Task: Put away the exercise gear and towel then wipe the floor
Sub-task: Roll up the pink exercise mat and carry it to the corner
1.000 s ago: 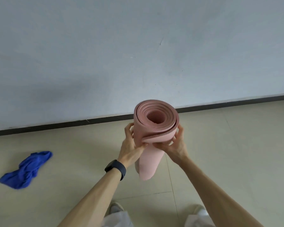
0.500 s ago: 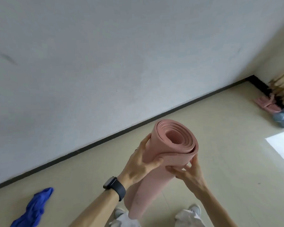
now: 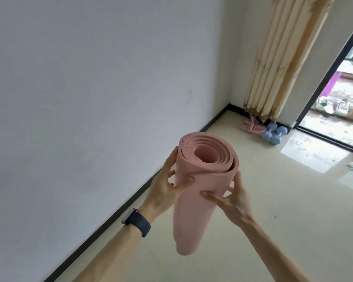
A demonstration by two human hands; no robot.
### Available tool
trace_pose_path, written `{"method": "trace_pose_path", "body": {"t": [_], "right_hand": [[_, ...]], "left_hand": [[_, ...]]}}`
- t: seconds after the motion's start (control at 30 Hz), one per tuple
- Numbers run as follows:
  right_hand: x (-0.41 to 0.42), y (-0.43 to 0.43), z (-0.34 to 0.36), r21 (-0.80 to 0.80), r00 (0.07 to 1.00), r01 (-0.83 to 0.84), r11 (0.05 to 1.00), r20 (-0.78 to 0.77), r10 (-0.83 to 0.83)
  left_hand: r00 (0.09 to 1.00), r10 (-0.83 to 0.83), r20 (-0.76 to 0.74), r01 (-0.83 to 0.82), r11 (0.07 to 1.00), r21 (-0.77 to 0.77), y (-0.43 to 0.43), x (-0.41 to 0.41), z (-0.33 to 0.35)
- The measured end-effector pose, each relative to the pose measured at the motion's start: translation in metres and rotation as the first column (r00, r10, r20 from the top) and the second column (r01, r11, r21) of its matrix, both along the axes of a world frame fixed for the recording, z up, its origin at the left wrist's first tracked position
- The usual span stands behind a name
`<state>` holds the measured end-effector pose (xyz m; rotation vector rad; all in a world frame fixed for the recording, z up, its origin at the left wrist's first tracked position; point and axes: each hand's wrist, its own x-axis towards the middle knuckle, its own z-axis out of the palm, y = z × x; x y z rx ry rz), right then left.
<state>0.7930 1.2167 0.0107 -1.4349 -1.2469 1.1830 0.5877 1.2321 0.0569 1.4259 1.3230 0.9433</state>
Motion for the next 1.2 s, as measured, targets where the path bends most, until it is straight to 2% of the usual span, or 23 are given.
{"method": "trace_pose_path", "body": {"t": [0.1,0.2,0.3,0.47,0.6,0.83,0.97,1.07,1.2], "right_hand": [[0.048,0.028,0.018,0.021,1.0,0.009,1.0,-0.012,-0.009],[0.089,0.064,0.035,0.02,0.99,-0.051,0.999,-0.129,0.053],[0.12,0.105,0.047,-0.058,0.975,-0.055,0.997,-0.22,0.041],[0.16,0.194,0.042,-0.15,0.992,0.041,0.988,-0.11,-0.057],[0.192,0.27,0.027,-0.215,0.992,0.02,0.976,-0.114,-0.045],[0.246,0.384,-0.003,-0.305,0.98,0.118,0.945,-0.12,-0.161],[0.28,0.448,-0.023,-0.319,0.97,0.156,0.935,-0.127,-0.206],[0.306,0.504,-0.048,-0.311,0.966,0.198,0.93,-0.099,-0.239],[0.345,0.587,-0.089,-0.269,0.98,0.153,0.951,-0.085,-0.181]], "left_hand": [[0.998,-0.06,0.005,0.06,0.998,0.028,0.039,0.045,0.014],[0.996,-0.084,0.042,0.082,0.996,0.045,0.078,0.085,0.016],[0.993,-0.094,0.064,0.091,0.995,0.049,0.116,0.118,0.006],[0.994,-0.094,0.053,0.093,0.995,0.02,0.192,0.159,-0.022],[0.992,-0.124,-0.008,0.124,0.992,-0.011,0.274,0.188,-0.052],[0.975,-0.197,-0.102,0.192,0.98,-0.059,0.402,0.25,-0.079],[0.959,-0.221,-0.178,0.219,0.975,-0.036,0.466,0.286,-0.089],[0.959,-0.213,-0.189,0.202,0.977,-0.076,0.517,0.314,-0.106],[0.969,-0.164,-0.185,0.138,0.98,-0.146,0.589,0.352,-0.134]]}}
